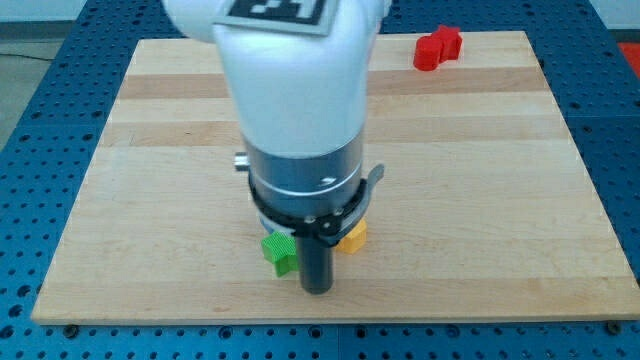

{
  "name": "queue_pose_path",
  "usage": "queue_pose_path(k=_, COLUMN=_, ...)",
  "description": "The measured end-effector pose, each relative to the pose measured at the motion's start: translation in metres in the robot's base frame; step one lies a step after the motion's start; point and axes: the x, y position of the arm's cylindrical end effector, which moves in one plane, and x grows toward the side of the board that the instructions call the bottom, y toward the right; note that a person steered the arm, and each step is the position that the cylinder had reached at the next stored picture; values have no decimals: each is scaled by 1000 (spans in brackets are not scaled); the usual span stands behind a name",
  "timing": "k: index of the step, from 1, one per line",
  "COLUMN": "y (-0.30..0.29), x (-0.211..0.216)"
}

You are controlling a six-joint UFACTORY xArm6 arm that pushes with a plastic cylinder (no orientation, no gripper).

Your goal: Separate the yellow heart from the hexagon

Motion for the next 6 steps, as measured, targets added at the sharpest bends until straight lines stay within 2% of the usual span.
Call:
queue_pose_path(k=2, y=-16, x=-77)
queue_pose_path(k=3, y=-32, x=-90)
queue_pose_path(k=4, y=4, x=-103)
queue_pose_path(k=5, y=15, x=-80)
queue_pose_path(k=6, y=83, x=-104)
